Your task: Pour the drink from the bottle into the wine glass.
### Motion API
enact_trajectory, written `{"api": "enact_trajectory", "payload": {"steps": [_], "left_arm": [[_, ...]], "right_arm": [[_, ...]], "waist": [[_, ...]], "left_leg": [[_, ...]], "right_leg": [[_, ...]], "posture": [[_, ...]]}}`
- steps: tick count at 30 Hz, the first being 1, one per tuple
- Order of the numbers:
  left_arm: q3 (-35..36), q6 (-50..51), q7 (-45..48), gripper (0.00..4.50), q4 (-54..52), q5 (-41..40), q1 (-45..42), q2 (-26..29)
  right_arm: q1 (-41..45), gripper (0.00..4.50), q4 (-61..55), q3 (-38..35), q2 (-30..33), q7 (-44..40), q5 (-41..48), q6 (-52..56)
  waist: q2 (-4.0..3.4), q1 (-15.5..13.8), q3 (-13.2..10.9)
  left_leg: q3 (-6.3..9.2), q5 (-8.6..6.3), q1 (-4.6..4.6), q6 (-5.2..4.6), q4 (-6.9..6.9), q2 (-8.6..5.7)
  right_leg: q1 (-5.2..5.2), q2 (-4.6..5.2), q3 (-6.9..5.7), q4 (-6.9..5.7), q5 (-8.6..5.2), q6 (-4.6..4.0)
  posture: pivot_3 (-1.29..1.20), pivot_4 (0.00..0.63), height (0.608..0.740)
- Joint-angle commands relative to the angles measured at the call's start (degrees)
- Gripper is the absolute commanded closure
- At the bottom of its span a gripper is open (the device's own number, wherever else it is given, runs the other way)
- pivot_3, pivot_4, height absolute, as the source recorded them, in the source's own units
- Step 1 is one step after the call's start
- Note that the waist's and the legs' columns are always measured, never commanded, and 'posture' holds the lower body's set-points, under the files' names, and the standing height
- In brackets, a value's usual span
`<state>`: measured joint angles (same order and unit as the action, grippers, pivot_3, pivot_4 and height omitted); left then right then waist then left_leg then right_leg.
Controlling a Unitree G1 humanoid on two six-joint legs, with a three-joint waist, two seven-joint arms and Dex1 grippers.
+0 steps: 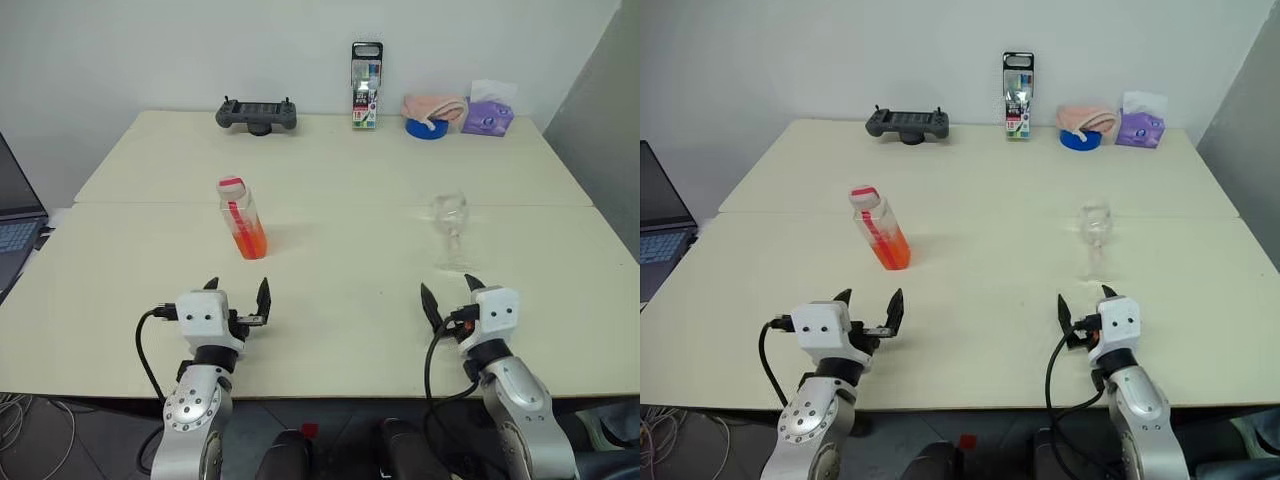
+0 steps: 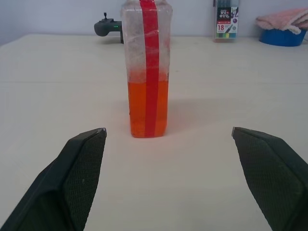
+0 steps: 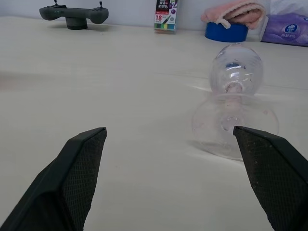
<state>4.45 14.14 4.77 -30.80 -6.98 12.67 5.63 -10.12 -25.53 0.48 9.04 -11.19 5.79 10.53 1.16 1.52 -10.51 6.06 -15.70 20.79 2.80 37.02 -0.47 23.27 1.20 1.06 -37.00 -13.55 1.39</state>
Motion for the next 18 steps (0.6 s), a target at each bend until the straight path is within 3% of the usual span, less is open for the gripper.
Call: {"api": "enact_trajectory", "payload": {"steps": [1,9,14,18], "left_arm": [[0.3,-0.1,0.2,0.03,-2.3,-0.3,0.0,0.4],[0.5,-1.2,-2.4,0.03,0.4,2.1,-2.4,-0.5],[1.9,-1.1,-5.9,0.03,5.5,4.0,-10.5,-0.7],[2.1,-0.8,-6.7,0.03,9.5,4.8,-16.7,-0.1]], "right_arm": [[0.4,0.00,-2.4,-0.7,0.3,-0.1,0.6,-0.4],[2.5,0.00,-2.7,1.9,2.4,-3.7,0.6,-0.1],[13.8,0.00,-7.0,7.4,6.9,-13.5,8.0,11.1],[24.4,0.00,-5.0,8.3,7.3,-16.7,13.4,20.1]], "waist": [[0.00,0.0,0.0],[0.00,0.0,0.0],[0.01,0.1,0.0],[0.01,0.1,0.0]], "left_leg": [[0.00,0.00,0.00,0.00,-0.01,0.00],[0.01,-0.02,0.01,0.03,-0.02,0.00],[-0.01,-0.01,-0.03,0.02,0.05,0.00],[0.09,0.00,-0.02,0.02,0.02,0.04]], "right_leg": [[0.00,0.00,0.00,0.01,0.00,0.00],[0.01,0.00,-0.02,0.02,0.11,0.19],[0.00,-0.03,-0.06,-0.04,0.09,-0.07],[-0.02,-0.11,-0.17,-0.01,0.25,0.17]], "posture": [[0.00,0.150,0.740],[0.00,0.150,0.740],[0.00,0.150,0.740],[0.00,0.150,0.740]]}}
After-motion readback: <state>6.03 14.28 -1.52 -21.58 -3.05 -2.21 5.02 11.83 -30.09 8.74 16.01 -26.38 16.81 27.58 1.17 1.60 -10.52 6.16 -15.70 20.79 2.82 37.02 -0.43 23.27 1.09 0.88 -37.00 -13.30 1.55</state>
